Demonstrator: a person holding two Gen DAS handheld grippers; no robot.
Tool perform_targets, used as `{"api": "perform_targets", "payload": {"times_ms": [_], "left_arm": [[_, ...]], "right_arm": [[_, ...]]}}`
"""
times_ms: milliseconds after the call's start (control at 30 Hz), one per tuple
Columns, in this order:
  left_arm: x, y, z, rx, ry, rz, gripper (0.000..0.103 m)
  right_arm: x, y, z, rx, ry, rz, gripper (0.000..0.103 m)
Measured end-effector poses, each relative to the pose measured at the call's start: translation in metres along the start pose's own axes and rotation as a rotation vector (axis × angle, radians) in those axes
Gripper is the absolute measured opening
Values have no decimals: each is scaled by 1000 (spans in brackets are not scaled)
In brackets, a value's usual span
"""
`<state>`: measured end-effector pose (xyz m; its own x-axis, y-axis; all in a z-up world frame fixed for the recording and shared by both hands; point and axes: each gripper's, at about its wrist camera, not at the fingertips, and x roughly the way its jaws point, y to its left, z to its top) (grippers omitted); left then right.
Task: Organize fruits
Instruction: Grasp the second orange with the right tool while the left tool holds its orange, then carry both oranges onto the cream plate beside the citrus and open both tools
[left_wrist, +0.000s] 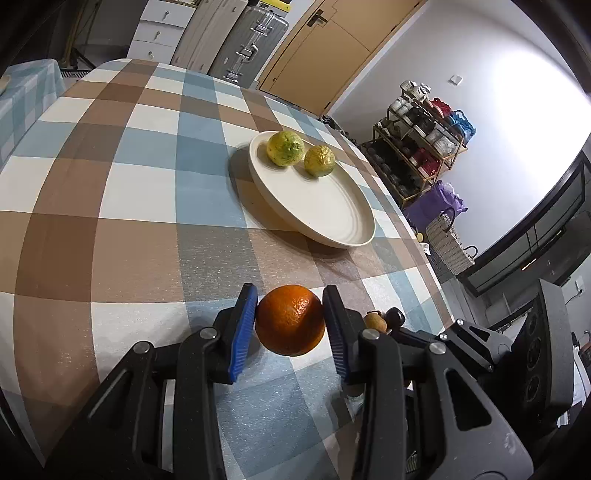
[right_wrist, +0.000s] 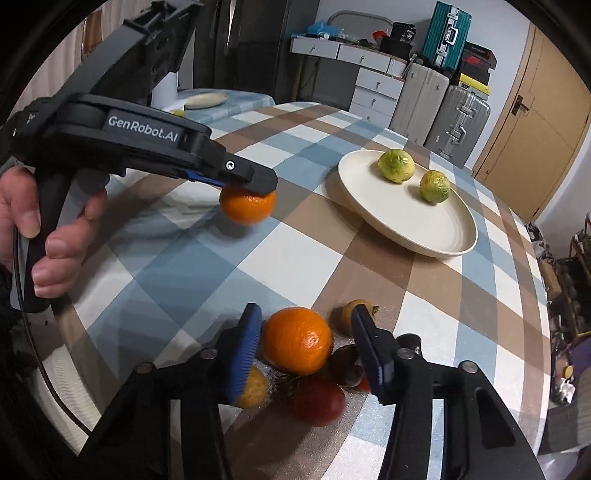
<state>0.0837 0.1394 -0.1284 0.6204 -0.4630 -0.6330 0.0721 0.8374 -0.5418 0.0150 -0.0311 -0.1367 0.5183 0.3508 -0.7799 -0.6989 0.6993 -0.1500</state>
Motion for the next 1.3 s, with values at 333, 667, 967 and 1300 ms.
{"api": "perform_targets", "payload": {"times_ms": [333,667,967,1300], "left_arm": [[-1,3,-1,-11,-2,0,34],[1,1,0,-6,-1,10,34],[5,-4,5,6,0,31,34],[18,-14,14,26,12,48,34]], "right_arm": [[0,6,4,-37,22,-11,36],[-13,-25,3,181,-88,110,35],[-25,-56,4,369,-196,258,35],[-23,-75,3,435,-247,320,35]]}}
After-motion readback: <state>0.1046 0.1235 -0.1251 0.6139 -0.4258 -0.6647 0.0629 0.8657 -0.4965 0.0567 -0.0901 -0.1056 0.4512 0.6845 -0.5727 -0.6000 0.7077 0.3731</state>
